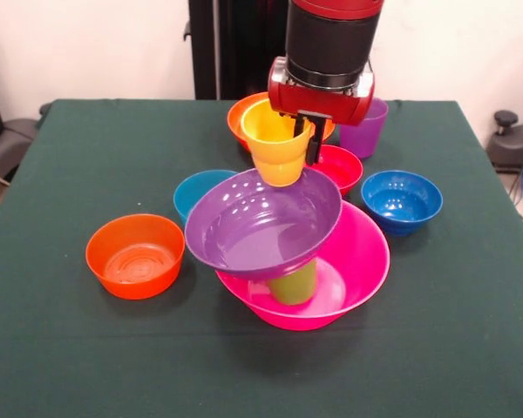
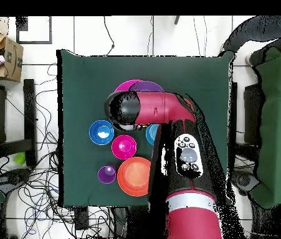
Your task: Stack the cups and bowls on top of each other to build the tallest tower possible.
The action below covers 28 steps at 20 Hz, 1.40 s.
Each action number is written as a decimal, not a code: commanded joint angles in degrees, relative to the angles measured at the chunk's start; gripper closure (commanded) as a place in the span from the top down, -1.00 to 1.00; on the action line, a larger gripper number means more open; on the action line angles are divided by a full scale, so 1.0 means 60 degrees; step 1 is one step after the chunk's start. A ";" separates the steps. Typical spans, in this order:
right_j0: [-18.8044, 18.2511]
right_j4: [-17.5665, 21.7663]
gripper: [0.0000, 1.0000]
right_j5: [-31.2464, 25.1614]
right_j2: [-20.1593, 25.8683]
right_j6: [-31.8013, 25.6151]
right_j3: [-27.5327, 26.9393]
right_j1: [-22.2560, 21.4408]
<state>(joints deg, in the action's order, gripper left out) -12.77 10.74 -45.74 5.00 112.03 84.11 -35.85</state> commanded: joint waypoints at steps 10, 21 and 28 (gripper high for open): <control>0.0599 -0.0448 -1.00 0.0541 0.0148 0.1660 -0.0821 0.0827; 0.0794 -0.0748 -1.00 0.0170 -0.0049 0.1474 -0.1078 0.0800; 0.0811 -0.0849 -1.00 0.0072 -0.0145 0.1358 -0.1274 0.0872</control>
<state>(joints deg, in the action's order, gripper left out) -8.66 6.63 -45.73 3.20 112.03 79.28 -31.28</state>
